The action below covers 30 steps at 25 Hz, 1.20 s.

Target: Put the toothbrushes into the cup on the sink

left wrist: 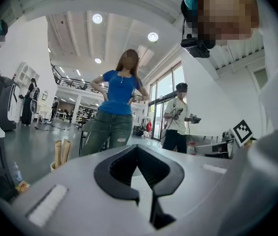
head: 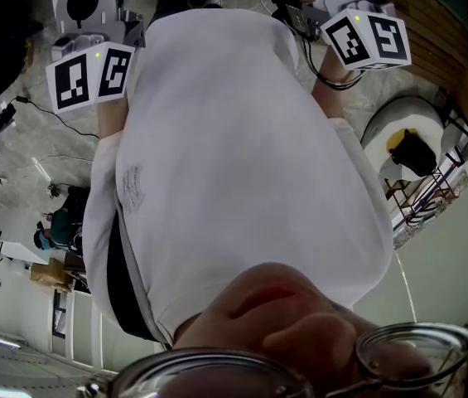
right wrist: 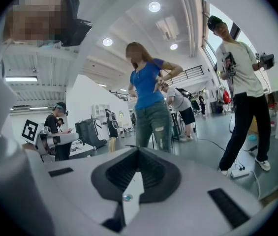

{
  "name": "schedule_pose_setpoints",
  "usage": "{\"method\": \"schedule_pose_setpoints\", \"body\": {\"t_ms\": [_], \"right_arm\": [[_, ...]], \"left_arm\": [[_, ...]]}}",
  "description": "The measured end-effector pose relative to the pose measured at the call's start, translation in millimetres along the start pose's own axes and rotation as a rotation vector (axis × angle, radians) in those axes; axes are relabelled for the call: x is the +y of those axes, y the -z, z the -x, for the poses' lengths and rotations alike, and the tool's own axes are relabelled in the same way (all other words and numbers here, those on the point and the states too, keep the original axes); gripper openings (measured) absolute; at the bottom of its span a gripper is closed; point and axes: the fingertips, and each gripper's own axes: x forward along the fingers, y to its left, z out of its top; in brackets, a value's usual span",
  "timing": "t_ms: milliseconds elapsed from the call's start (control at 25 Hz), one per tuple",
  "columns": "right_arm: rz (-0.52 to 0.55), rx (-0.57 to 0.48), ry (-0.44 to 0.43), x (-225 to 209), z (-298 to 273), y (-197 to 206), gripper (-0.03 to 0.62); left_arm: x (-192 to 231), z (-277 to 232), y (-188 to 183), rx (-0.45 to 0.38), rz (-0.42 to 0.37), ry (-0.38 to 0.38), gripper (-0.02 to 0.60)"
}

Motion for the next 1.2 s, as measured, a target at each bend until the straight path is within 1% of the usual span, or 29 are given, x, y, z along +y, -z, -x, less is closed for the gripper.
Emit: {"method": "schedule_pose_setpoints", "body": {"t_ms": [1200], "right_arm": [[0.002,-0.001,-0.002,8.9,3.2,1.7,0.009]], "left_arm": [[1.2,6.0,2.9,-0.004,0.011,0.015,0.008]]}}
